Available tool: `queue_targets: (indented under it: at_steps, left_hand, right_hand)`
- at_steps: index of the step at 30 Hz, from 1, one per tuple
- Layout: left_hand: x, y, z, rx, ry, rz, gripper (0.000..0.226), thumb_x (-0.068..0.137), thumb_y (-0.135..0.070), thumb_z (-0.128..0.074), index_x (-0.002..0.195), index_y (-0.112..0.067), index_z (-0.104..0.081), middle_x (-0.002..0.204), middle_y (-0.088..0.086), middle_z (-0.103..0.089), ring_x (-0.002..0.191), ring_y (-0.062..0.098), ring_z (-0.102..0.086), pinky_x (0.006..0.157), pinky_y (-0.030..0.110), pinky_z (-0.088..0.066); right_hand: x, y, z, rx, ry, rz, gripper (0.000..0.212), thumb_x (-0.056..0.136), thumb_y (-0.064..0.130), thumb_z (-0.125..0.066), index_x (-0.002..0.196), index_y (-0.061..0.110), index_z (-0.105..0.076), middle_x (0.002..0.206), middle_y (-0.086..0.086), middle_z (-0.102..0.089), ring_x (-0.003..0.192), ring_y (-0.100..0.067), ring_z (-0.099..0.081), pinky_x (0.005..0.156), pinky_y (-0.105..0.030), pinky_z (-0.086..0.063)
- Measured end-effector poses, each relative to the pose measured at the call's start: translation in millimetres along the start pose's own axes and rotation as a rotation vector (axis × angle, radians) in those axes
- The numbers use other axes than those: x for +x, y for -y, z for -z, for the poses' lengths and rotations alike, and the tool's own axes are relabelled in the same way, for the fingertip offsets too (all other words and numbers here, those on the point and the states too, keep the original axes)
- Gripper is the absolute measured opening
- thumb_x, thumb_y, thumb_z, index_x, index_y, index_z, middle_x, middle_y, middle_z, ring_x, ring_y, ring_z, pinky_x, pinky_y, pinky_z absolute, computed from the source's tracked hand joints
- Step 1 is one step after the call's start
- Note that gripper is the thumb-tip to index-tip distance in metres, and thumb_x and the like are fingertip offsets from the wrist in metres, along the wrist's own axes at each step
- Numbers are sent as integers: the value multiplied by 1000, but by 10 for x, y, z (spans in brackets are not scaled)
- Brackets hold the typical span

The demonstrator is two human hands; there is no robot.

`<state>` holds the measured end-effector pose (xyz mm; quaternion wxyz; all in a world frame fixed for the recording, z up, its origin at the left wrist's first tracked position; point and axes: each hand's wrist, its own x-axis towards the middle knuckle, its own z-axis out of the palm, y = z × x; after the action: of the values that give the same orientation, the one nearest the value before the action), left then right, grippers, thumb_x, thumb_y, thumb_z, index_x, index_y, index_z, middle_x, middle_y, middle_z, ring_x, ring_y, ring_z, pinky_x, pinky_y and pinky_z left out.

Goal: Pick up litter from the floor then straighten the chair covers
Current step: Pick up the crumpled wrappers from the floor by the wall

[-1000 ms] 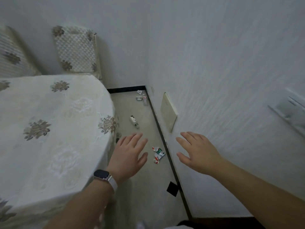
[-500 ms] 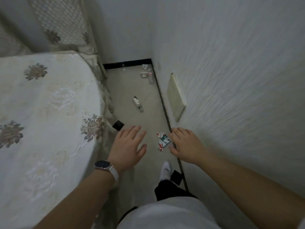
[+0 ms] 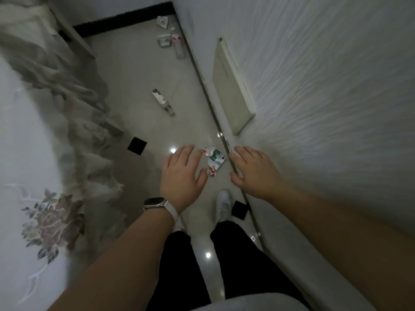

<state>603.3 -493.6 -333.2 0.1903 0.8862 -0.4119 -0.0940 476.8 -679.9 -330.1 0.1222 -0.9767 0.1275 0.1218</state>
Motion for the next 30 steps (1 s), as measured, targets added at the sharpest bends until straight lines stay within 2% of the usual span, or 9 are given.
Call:
queue_targets:
  at_steps: [5,8,13,19,25,30]
  left_hand:
    - [306,508,-1025,-44,97,4,49,87,-39,-50,127,-14,-60,132,11,-60,120,32,-55,98,44,-43]
    - [450,840,-1733,-56,140,12,50,87,-40,-50,129,-15,-58,134,11,-58,120,32,-54,98,45,-43]
    - [452,1302,-2883,-69,195,2,52,86,-37,-54,132,-14,-56,139,14,-54,122,35,-53,97,45,-43]
    - [233,1733,-4130,-76,345,7,56,88,-37,-56,139,-15,-50,147,15,-47,129,35,-48,103,48,-41]
    - [199,2041,-5165,-77,409,-43,59,84,-37,-57,136,-12,-52,141,18,-51,123,37,-52,98,46,-44]
    - [420,2325,-5863,-80,437,-198,59,82,-35,-57,136,-11,-52,137,15,-54,118,37,-53,92,45,-45]
  right_hand:
    - [477,-226,-910,72,-24,-52,49,84,36,-54,125,8,-58,125,-14,-59,110,-31,-56,88,-39,-46]
    - [739,-403,-1566,123,-56,-108,50,82,34,-54,123,7,-60,125,-18,-60,107,-33,-57,83,-39,-49]
    - [1121,-686,-2652,188,-53,-169,48,84,32,-53,123,4,-59,128,-20,-57,111,-35,-56,85,-41,-49]
    - [1450,-1011,-3849,230,30,-310,52,92,34,-55,137,7,-50,143,-15,-47,128,-32,-44,104,-42,-38]
    - [1699,-1357,-4858,205,140,-333,58,92,40,-51,141,10,-44,146,-12,-42,128,-30,-43,104,-46,-41]
    - [2082,-1496,-5461,224,180,-321,65,93,43,-56,147,16,-33,154,-8,-31,140,-26,-31,112,-43,-35]
